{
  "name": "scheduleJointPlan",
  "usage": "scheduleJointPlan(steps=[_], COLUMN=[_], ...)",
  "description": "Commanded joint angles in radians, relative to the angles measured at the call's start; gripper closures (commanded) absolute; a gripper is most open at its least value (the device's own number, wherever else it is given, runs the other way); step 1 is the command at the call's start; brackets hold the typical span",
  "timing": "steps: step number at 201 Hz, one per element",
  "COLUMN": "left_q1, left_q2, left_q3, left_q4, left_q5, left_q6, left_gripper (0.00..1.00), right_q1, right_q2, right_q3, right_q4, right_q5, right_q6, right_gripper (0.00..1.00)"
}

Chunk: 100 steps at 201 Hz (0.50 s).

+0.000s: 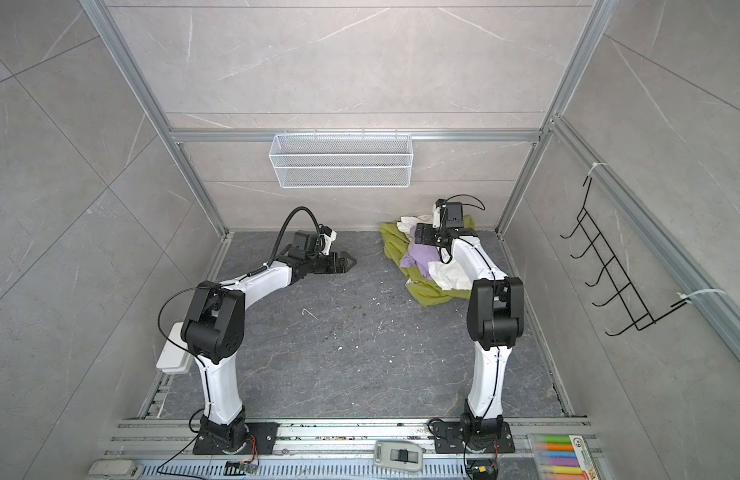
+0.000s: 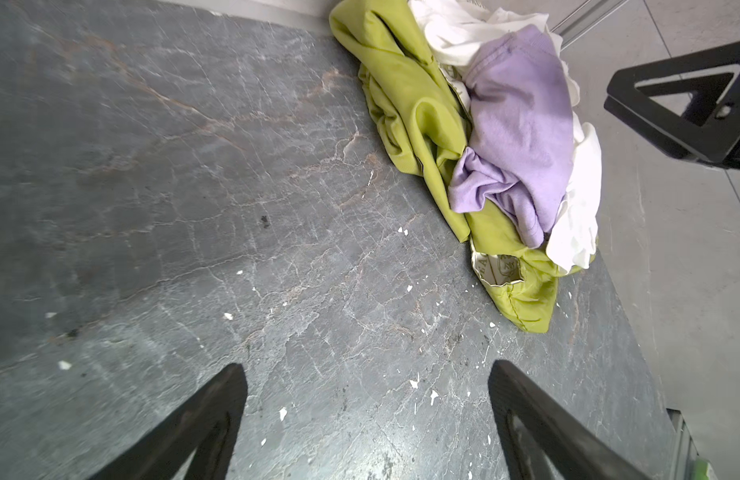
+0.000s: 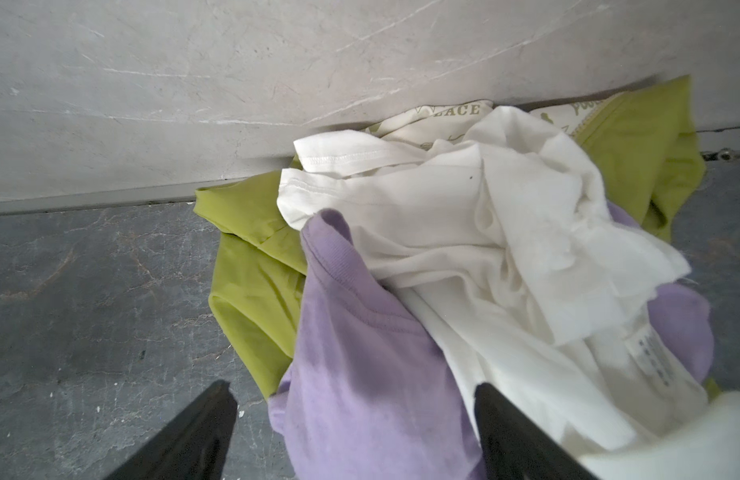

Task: Pick out a specific cloth from the pile
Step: 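Reach the right gripper down into the pile while the left arm extends toward it, then close the right gripper on the lavender shirt at the pile's near side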

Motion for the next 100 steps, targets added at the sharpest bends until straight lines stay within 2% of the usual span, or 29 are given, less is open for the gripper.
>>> scheduleJointPlan(steps=[1,65,100], left_q1=[0.001,0.001,0.001], left_q2=[0.020,0.039,0.040], left_q3=[0.039,0.040,0.037], left_q4=[0.050,0.063,0.068], left_q5=[0.057,0.065,0.067], left_q6=[-0.030,-0.043,-0.046], left_gripper=[0.06,0.08,0.08], right_q1=[0.005,0.022,0.026], right_q2=[0.071,0.198,0.266], right_q3=[0.102,0.283,0.385], right_q4=[-0.064,-0.158,-0.223], right_q5=[-0.044,-0.028,-0.037], right_q6=[-0.002,0.006,0.016], right_gripper=[0.17,0.31,0.47])
